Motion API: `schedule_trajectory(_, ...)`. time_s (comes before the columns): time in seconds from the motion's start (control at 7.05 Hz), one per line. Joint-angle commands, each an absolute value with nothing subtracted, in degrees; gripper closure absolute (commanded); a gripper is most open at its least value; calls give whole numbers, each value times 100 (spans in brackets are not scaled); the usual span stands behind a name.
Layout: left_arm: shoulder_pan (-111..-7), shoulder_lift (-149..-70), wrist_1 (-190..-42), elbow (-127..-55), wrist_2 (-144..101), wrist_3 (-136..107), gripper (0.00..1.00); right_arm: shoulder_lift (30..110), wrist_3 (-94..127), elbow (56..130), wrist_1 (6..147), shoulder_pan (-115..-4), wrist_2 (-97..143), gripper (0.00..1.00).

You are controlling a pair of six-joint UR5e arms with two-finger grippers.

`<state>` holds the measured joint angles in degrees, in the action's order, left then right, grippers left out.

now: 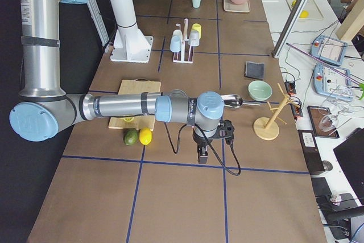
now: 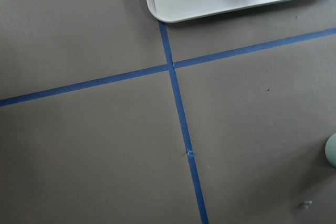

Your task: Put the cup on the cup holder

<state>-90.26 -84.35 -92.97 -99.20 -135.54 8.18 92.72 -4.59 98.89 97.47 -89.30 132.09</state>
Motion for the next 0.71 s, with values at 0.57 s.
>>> schedule_trajectory(0.57,-9097,-8420,-8921,-9896,-13614,870,0,9255,-378,9878,9764,-8921,13227,0)
